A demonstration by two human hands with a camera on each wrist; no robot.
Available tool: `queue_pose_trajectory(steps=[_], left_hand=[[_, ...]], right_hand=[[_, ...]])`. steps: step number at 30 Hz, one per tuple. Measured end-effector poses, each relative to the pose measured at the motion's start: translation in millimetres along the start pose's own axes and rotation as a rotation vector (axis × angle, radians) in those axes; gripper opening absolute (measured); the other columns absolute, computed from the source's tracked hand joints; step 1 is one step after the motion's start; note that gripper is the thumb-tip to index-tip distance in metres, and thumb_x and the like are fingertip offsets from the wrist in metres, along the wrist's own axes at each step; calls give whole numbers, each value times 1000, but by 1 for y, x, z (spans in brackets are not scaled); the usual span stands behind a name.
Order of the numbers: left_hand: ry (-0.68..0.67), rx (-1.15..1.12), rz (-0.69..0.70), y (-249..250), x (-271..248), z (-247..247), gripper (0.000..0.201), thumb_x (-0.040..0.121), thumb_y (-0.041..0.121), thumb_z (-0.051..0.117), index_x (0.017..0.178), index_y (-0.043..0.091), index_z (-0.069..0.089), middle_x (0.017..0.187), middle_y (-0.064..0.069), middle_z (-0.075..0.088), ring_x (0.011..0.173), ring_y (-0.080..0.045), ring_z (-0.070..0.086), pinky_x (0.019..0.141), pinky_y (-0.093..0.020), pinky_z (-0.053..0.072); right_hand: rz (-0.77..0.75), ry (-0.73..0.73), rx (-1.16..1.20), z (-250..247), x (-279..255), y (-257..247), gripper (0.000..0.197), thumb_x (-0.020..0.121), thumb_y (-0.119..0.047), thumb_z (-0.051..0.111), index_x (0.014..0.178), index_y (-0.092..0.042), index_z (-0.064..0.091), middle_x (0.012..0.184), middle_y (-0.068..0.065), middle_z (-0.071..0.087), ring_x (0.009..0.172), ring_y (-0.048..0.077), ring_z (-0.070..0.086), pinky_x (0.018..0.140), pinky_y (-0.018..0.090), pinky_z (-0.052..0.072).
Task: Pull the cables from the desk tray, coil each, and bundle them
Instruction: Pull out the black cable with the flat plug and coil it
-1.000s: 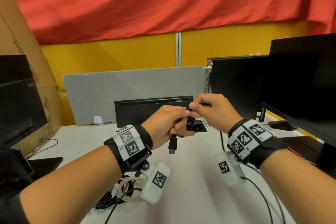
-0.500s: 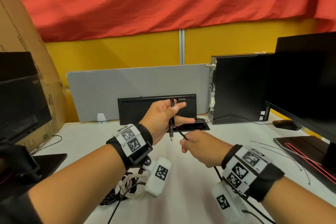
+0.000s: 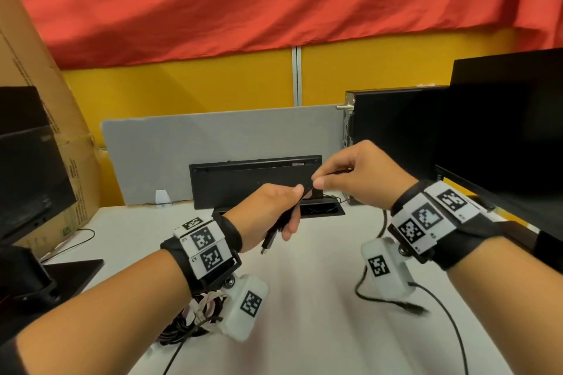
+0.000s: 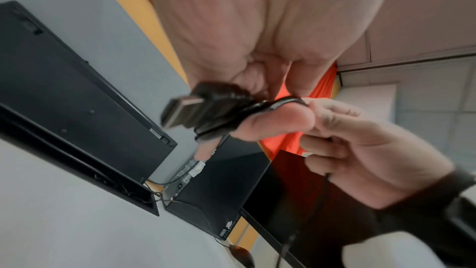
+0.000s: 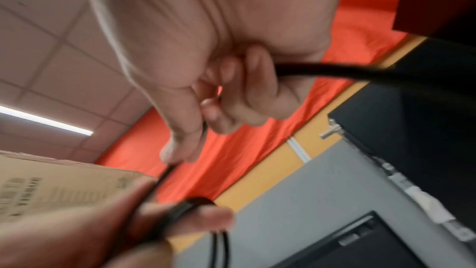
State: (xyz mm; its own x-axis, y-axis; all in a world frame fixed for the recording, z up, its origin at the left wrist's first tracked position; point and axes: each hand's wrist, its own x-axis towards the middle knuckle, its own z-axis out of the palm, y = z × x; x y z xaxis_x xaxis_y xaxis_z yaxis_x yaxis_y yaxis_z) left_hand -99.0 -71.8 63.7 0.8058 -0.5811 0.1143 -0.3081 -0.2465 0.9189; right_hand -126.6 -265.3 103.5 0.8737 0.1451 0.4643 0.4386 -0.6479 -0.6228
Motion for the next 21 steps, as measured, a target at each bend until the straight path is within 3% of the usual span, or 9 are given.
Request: queue_pose_trajectory(steps=[2, 3, 6, 8, 10, 14, 17, 19, 21], left_hand=[[-41, -84, 0, 3, -1, 0, 51, 105, 31, 35, 74, -3, 58, 53, -11, 42, 61, -3, 62, 106, -45, 44], [-66, -149, -3, 5, -2, 1, 49, 105, 30, 37, 76, -2, 61, 51, -9, 40, 54, -5, 56, 105, -45, 46], [-100, -363, 16, 9, -3, 3, 35, 104, 25, 41, 115, 1, 64, 49, 1, 36, 42, -10, 35, 100, -49, 49], [-103, -482, 38, 11, -2, 4, 38, 103, 22, 41, 125, -5, 57, 49, 3, 34, 40, -8, 30, 100, -55, 47], [-84, -565, 61, 13, 0, 5, 41, 103, 22, 41, 128, -9, 52, 49, 3, 33, 39, -8, 30, 99, -58, 46], [74, -655, 110, 14, 4, 2, 40, 103, 19, 42, 130, -10, 46, 54, 0, 39, 40, -8, 35, 102, -62, 42], [138, -608, 171, 13, 8, -2, 34, 102, 13, 44, 127, -9, 46, 76, -9, 66, 48, -11, 52, 95, -55, 50], [134, -522, 186, 13, 8, -5, 23, 102, 10, 44, 121, -2, 49, 104, -14, 73, 65, -18, 69, 82, -44, 59], [129, -415, 183, 12, 8, -8, 15, 103, 9, 42, 113, 4, 51, 113, -13, 71, 84, -27, 74, 74, -38, 59]], right_hand=[[10, 100, 45, 4, 5, 13, 4, 79, -29, 77, 81, -32, 78, 76, -15, 73, 77, 0, 67, 70, 19, 54], [15, 146, 62, 8, 6, 20, 5, 81, -29, 75, 83, -33, 77, 78, -16, 73, 79, -3, 66, 72, 16, 52], [29, 238, 108, 25, 5, 35, 15, 91, -27, 64, 99, -32, 76, 85, -26, 68, 80, -10, 62, 77, 11, 46], [41, 238, 118, 38, 1, 41, 22, 97, -22, 56, 106, -32, 74, 76, -29, 64, 75, -11, 59, 70, 5, 42], [54, 184, 66, 52, -4, 45, 26, 100, -20, 48, 104, -28, 73, 65, -21, 60, 60, -7, 54, 58, 8, 39], [160, -37, -39, 75, -15, 44, 27, 103, -21, 39, 90, -15, 62, 69, -5, 53, 62, 8, 49, 64, 30, 46], [188, -187, -138, 82, -23, 37, 30, 103, -24, 38, 103, -8, 63, 90, 1, 59, 79, 16, 53, 74, 29, 44], [163, -283, -234, 82, -27, 28, 31, 103, -25, 38, 108, -9, 64, 100, 5, 63, 87, 19, 56, 77, 30, 44], [88, -288, -381, 78, -31, 18, 33, 102, -32, 38, 99, -12, 64, 93, 5, 65, 83, 21, 59, 72, 32, 45]])
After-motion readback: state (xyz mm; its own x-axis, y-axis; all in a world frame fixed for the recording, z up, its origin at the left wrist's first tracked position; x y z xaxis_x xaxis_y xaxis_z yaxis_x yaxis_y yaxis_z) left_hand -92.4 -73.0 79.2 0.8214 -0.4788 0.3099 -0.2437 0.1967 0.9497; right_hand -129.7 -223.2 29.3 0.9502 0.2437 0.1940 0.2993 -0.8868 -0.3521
